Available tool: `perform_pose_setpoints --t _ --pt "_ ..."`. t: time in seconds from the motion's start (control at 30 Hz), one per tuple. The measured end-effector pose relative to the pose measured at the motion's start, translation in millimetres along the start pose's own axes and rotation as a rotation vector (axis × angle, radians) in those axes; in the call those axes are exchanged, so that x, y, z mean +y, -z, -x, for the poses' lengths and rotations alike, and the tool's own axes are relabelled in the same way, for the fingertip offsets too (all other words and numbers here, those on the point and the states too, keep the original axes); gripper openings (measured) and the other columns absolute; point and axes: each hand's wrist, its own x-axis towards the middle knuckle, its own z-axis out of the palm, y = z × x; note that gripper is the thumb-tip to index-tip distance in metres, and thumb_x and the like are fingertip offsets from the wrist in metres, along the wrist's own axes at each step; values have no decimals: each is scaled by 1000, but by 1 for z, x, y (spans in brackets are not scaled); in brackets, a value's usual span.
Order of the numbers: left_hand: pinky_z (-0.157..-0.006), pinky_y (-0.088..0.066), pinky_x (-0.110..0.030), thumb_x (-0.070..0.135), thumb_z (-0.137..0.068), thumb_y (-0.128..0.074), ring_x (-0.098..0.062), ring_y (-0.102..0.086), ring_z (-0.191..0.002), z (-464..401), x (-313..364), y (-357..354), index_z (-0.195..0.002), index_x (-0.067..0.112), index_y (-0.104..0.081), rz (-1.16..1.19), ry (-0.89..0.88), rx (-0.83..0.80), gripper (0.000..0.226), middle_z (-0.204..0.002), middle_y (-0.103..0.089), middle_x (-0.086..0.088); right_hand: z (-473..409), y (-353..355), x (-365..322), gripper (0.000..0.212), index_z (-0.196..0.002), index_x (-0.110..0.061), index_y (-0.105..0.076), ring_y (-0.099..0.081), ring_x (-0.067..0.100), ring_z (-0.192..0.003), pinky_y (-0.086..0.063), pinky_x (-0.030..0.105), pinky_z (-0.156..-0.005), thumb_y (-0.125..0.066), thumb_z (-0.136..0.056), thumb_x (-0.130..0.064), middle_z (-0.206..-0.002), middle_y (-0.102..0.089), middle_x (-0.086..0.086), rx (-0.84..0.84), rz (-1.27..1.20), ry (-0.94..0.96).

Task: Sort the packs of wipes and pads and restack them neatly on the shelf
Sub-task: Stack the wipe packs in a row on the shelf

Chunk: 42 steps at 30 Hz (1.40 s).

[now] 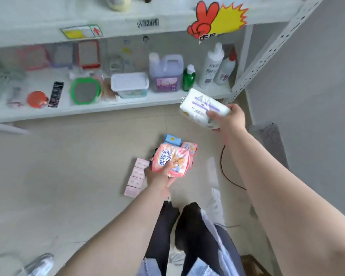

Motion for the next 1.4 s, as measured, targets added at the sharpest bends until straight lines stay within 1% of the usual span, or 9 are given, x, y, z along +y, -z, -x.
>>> perform_pose_setpoints --t 0.1,0.23,0.53,0.67,0.83,1.07,1.2,1.3,1.4 --pt "-68 -60 -44 3 -81 -73 -28 -67 -86 47 44 9 -119 5 -42 43 -51 14 49 -112 -62 -14 55 11 -49 40 -86 -25 -51 -69 25 -91 -60 49 -69 -86 -69 -21 -103 -67 1 -17 -6 51" --pt "-65 -59 -45 3 -82 -72 -23 -68 -66 96 84 22 -107 6 -43 120 -96 -38 38 -101 -62 -13 112 16 -88 43 -101 -19 -52 -69 25 -94 -61 48 -72 -84 -72 -20 -107 -66 2 -69 -15 125" --pt "-50 -57 -48 4 -81 -73 -36 -67 -87 148 145 89 -123 1 -43 211 -195 -33 52 -117 -60 -20 205 -12 -126 44 -103 -19 -50 -69 26 -94 -60 48 -74 -83 -74 -18 -109 -65 3 -186 -23 187" --pt "-45 -57 -43 4 -79 -75 -40 -65 -97 152 185 130 -126 3 -46 284 -255 -27 55 -121 -59 -23 237 -45 -147 43 -105 -16 -49 -68 23 -84 -61 37 -54 -81 -77 -16 -96 -60 0 -225 -16 207" --pt "-42 -55 -41 5 -81 -74 -37 -67 -84 150 251 193 -126 2 -45 337 -316 -40 54 -118 -61 -22 272 -116 -171 49 -109 -16 -52 -71 25 -81 -62 42 -59 -85 -73 -20 -100 -64 2 -254 40 240" --pt "-42 -55 -41 7 -82 -73 -39 -66 -91 122 391 326 -127 2 -45 355 -376 -27 53 -119 -61 -20 325 -284 -193 49 -109 -13 -53 -71 29 -86 -61 49 -67 -85 -72 -18 -110 -65 10 -316 7 210" --pt "-69 -59 -52 10 -85 -70 -37 -67 -86 110 467 381 -127 2 -46 306 -391 -75 49 -119 -62 -18 348 -366 -206 53 -112 -12 -52 -70 33 -88 -59 53 -74 -86 -71 -19 -112 -65 12 -354 -17 181" --pt "-75 -59 -45 11 -87 -68 -35 -66 -102 100 517 405 -126 2 -49 276 -393 -102 45 -120 -63 -14 359 -412 -219 48 -109 -13 -51 -68 34 -94 -57 56 -78 -84 -74 -17 -112 -63 13 -355 -29 184" --pt "-59 -59 -38 11 -85 -70 -33 -67 -100 84 567 417 -124 3 -51 287 -414 -99 44 -117 -65 -17 359 -451 -239 46 -108 -13 -51 -69 32 -89 -59 52 -74 -83 -75 -16 -108 -63 11 -356 -11 210"
